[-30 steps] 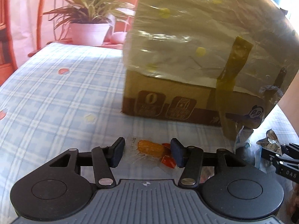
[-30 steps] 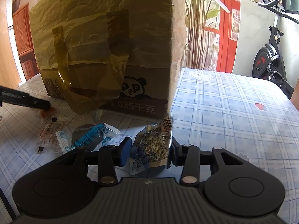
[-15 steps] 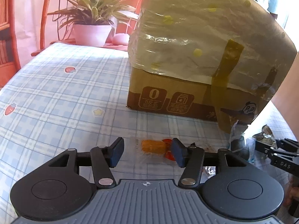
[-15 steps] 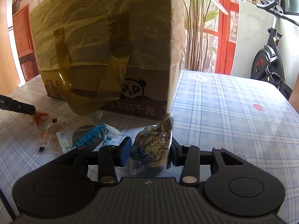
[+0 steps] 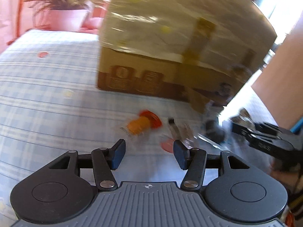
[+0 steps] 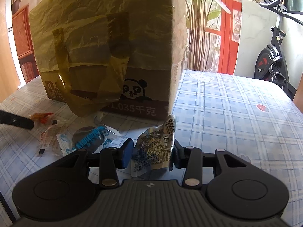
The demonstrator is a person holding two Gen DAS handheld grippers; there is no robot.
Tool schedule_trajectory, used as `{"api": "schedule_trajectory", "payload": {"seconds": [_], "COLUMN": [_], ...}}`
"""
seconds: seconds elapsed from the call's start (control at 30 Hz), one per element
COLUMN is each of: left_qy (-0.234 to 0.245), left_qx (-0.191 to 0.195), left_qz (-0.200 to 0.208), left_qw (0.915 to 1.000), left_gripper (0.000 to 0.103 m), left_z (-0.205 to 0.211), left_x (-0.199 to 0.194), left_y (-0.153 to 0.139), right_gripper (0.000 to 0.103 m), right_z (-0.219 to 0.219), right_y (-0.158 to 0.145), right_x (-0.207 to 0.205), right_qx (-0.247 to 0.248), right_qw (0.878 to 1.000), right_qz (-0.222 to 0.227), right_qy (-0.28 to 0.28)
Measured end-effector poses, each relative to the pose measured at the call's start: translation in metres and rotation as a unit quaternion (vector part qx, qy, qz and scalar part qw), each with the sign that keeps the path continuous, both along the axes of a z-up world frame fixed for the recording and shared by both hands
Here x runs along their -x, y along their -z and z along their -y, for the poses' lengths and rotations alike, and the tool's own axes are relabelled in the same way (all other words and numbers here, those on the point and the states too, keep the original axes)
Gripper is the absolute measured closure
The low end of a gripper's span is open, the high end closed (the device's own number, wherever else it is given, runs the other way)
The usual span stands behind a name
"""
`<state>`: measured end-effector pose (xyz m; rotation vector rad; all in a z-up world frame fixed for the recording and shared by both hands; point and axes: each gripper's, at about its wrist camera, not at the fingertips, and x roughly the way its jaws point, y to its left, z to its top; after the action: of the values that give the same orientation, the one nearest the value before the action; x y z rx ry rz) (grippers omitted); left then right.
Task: Organize snacks
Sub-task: 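Grasp the orange-red candy with left gripper while right holds the foil packet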
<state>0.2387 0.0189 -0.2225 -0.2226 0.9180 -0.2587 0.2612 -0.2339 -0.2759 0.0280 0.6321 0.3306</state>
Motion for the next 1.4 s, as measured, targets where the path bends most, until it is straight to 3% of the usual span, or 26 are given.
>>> {"api": "schedule_trajectory", "payload": {"seconds": [0.13,0.4,0.7,0.77,0.8,1.17,1.4], "left_qy": [0.015,0.011,0.072,0.073,0.071,0.002,-0.016], "left_qx": [0.019,-0.03,-0.086,-0.104,-0.108,-0.074,-0.053], "left_qz": [-0.005,0.038,0.042,0.048,0.051,0.052,0.076], "left_qw": [0.9997,0.9988,0.9928,0.9908,0.9903,0.9959,0.9956], "left_gripper": [0.045,0.045,0.046,0.065,0.065,0.069,0.069], "left_z": [0.0,-0.01,0.004,0.008,0.008,-0.007,-0.014], "left_x": [0.001,-0.013,-0.038,-0.035,-0.032,0.0,0.008], "left_y": [-0.003,-0.01,0.005,0.006,0.005,0.002,-0.017], "right_gripper": [0.058,0.058,0.058,0.058,0.058,0.058,0.058], "right_z": [0.001,0.002,0.002,0.002,0.002,0.002,0.003], "right_y": [0.0,0.0,0.001,0.001,0.001,0.003,0.003], "right_x": [0.0,0.0,-0.001,-0.001,-0.001,-0.001,0.003], "right_qx": [-0.002,-0.004,-0.006,-0.006,-0.005,-0.008,-0.009], "right_qw": [1.0,1.0,1.0,1.0,1.0,1.0,1.0], "right_qz": [0.001,-0.001,-0.002,-0.002,-0.002,-0.002,0.009], "right_qy": [0.0,-0.001,0.0,0.001,0.0,0.001,0.004]}}
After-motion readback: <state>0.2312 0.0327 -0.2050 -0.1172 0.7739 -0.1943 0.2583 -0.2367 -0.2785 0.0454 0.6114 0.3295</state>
